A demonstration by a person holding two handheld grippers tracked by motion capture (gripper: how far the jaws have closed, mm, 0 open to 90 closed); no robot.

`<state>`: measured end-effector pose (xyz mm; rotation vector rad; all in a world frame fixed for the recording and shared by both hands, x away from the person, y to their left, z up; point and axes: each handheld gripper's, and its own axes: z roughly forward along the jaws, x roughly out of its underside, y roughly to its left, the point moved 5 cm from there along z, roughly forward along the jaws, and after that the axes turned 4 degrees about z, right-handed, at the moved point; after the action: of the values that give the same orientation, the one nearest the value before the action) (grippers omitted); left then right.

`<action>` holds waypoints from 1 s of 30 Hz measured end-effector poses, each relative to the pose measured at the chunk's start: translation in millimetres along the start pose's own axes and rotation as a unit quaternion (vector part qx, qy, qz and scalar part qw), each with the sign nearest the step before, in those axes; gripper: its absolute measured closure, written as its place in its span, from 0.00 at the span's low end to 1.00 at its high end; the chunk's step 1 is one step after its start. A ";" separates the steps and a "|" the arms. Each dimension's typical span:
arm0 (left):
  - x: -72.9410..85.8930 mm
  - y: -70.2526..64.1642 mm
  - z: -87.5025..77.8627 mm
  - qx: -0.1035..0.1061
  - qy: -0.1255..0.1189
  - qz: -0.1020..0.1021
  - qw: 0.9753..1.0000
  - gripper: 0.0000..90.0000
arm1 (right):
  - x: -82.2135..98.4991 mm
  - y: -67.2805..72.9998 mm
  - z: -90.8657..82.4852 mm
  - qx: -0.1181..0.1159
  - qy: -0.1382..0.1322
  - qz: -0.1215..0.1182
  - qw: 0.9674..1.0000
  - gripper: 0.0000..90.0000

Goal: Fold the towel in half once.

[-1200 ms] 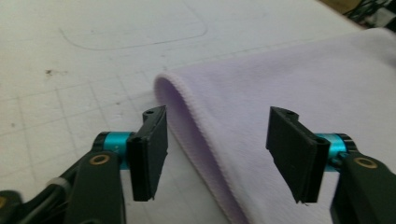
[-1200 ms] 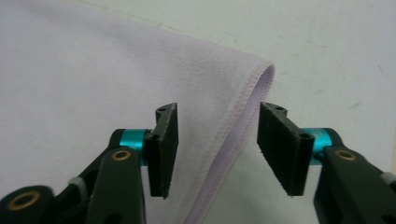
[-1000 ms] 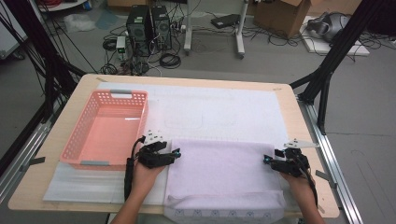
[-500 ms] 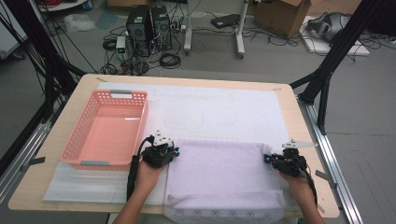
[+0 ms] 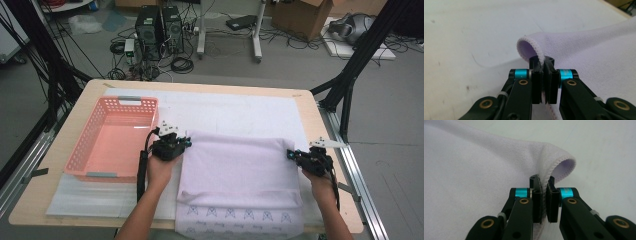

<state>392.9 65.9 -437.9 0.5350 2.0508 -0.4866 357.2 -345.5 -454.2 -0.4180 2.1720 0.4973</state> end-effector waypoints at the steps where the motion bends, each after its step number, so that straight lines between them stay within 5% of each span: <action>1: -3.5 2.6 2.5 -0.002 -0.002 0.001 1.000 0.95 | -7.6 -3.2 2.5 0.001 -0.007 -0.002 1.000 0.96; 4: -11.2 12.9 13.7 -0.004 -0.010 -0.008 1.000 0.95 | -22.7 -9.1 10.6 0.008 -0.009 -0.004 1.000 0.96; 9: -15.2 23.8 33.4 -0.023 -0.008 0.020 1.000 0.95 | -40.8 -19.7 29.5 0.020 -0.004 -0.010 1.000 0.95; 19: -27.4 39.4 50.0 -0.034 -0.019 0.004 0.999 0.95 | -61.1 -32.3 53.7 0.042 -0.006 0.002 0.999 0.95; 24: -23.2 37.3 52.6 -0.017 -0.008 -0.012 1.000 0.93 | -66.8 -35.9 59.9 0.051 -0.018 0.026 0.998 0.94; 30: -16.2 24.0 46.0 0.017 -0.013 -0.016 1.000 0.69 | -63.4 -29.3 58.2 0.045 -0.002 0.041 0.998 0.72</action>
<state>445.5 58.3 -449.4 0.5134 2.0332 -0.5452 446.6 -334.8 -442.2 -0.2788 2.2062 0.4422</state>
